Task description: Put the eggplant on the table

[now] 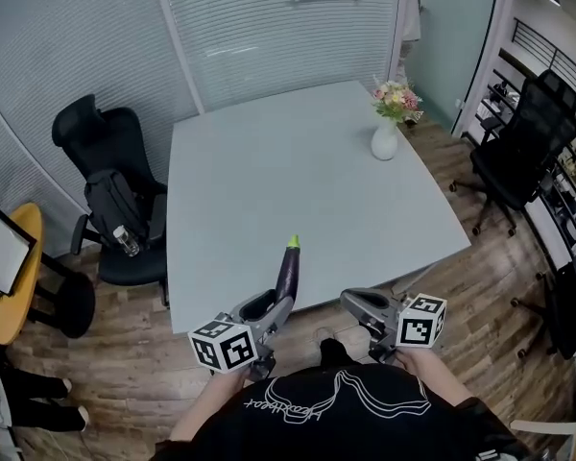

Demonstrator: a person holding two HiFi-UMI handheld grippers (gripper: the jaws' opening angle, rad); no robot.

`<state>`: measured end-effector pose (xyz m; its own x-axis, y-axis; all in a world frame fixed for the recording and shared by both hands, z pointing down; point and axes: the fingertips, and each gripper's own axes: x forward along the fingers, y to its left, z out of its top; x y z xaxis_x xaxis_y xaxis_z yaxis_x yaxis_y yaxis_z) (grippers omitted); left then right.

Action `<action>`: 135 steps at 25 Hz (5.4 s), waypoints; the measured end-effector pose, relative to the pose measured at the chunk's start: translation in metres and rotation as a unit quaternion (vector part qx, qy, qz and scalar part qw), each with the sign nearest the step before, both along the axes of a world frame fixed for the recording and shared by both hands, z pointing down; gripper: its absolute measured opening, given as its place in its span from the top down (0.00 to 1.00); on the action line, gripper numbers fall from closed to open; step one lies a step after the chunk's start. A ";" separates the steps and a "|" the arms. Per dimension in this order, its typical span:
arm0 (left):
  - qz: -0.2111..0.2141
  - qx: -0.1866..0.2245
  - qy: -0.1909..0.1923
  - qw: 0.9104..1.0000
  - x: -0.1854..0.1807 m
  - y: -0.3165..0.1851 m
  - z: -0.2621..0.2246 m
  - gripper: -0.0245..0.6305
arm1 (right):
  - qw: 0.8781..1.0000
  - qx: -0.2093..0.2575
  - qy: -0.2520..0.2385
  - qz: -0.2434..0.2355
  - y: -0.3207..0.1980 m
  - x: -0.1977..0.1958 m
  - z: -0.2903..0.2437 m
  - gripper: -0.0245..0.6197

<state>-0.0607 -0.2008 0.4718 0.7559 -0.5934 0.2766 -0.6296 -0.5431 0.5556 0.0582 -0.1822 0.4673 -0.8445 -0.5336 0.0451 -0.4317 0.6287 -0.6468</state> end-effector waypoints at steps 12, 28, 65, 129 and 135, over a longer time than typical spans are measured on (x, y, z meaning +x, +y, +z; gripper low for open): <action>-0.033 -0.029 -0.020 0.999 -0.013 -0.066 0.027 0.67 | 0.999 -0.025 0.010 -0.034 -0.069 -0.012 0.013 0.95; -0.057 -0.060 -0.055 0.995 -0.027 -0.130 0.082 0.67 | 0.998 -0.050 0.020 -0.044 -0.124 -0.011 0.033 0.95; -0.038 -0.114 -0.161 0.980 -0.036 -0.164 0.198 0.67 | 0.994 -0.099 0.027 -0.036 -0.146 0.002 0.064 0.95; 0.054 0.058 -0.009 0.997 0.012 0.008 -0.026 0.94 | 0.996 0.038 0.018 -0.076 -0.026 -0.033 -0.006 0.95; 0.052 0.056 -0.014 0.997 0.013 0.002 -0.021 0.94 | 0.996 0.035 0.020 -0.074 -0.032 -0.032 -0.001 0.95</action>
